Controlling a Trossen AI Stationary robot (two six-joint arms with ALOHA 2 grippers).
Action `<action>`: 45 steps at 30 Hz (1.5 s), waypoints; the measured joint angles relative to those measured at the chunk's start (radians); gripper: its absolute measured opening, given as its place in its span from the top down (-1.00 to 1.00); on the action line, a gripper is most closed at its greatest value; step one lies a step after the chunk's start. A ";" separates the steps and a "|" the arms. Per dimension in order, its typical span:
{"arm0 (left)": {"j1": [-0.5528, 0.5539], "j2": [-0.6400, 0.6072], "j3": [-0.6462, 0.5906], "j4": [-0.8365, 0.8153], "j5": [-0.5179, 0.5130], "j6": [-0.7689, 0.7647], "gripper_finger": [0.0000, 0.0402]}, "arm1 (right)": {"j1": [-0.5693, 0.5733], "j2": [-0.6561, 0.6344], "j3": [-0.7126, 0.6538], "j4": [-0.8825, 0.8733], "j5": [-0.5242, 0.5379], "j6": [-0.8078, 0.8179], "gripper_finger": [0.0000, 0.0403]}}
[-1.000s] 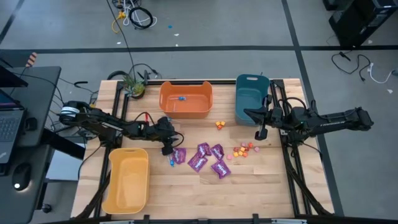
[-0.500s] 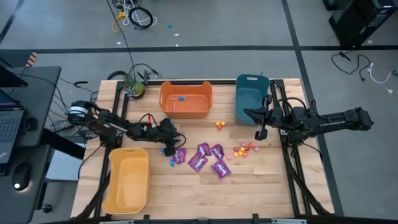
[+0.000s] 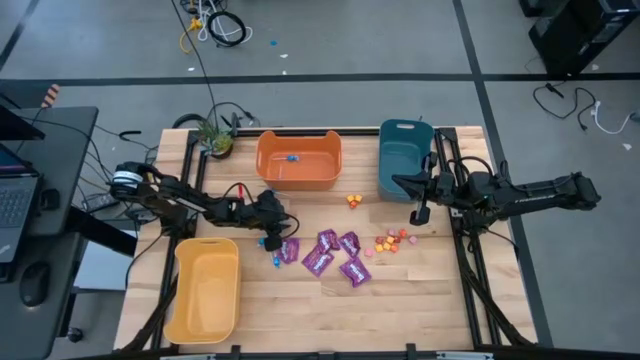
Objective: Sort candy
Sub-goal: Put the blue candy into the orange bin
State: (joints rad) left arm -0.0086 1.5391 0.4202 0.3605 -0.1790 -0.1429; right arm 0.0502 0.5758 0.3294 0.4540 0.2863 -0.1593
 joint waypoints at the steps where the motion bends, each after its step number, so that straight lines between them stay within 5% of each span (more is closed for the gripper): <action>1: 0.000 0.000 0.000 0.000 0.000 0.000 0.38 | 0.000 0.000 0.000 0.000 0.000 0.000 1.00; 14: 0.000 -0.002 0.003 -0.011 -0.001 -0.001 0.96 | 0.000 0.000 0.000 0.000 0.000 0.000 1.00; 45: 0.000 -0.078 0.000 0.006 -0.001 0.019 1.00 | 0.000 0.000 0.000 0.001 0.000 0.003 1.00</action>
State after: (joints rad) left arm -0.0086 1.4611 0.4198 0.3662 -0.1802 -0.1238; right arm 0.0502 0.5758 0.3294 0.4545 0.2863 -0.1566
